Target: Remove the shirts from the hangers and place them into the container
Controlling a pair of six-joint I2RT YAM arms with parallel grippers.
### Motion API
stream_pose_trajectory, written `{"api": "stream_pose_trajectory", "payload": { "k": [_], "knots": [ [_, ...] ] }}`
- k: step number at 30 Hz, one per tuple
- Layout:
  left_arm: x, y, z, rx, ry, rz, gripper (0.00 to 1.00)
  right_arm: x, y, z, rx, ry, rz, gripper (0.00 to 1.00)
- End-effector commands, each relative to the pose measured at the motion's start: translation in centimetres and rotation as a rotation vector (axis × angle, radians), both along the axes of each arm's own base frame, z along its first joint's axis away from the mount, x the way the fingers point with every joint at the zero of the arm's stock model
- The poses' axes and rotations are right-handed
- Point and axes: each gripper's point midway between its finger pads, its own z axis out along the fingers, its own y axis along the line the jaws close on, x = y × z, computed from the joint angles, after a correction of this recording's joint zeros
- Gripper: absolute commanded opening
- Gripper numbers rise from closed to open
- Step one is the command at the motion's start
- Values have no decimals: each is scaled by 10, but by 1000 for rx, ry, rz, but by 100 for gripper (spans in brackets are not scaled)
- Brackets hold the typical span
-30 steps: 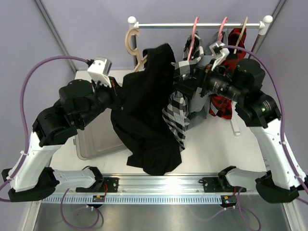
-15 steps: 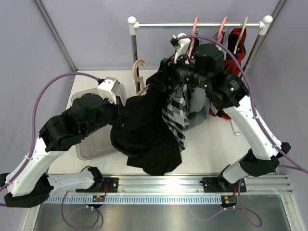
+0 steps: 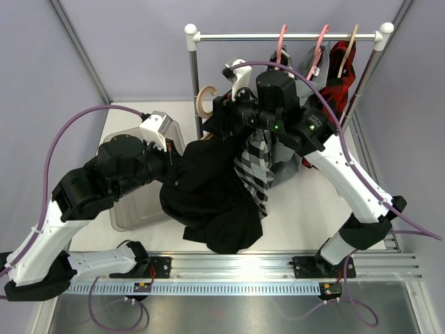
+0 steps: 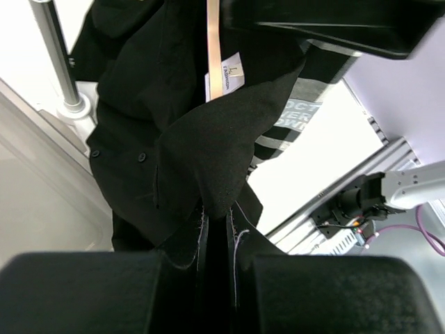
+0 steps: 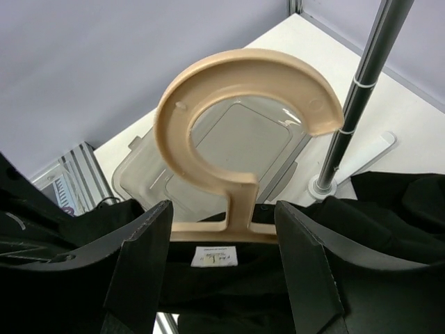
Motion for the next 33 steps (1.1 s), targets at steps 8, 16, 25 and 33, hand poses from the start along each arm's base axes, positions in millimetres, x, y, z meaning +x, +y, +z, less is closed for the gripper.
{"api": "stream_pose_trajectory", "payload": {
  "k": [8,16,25,33],
  "knots": [
    [-18,-8,43,-185,-76,-90,0,14,12,4,6,-49,-14,0],
    [-22,2,23,-158,-44,-69,48,22,-11,18,19,-86,-158,0],
    [-34,15,-37,-133,60,-32,68,29,-43,37,-24,-146,-290,0],
    [-29,29,-55,-73,86,44,0,51,-81,38,-104,-194,-510,0]
  ]
}}
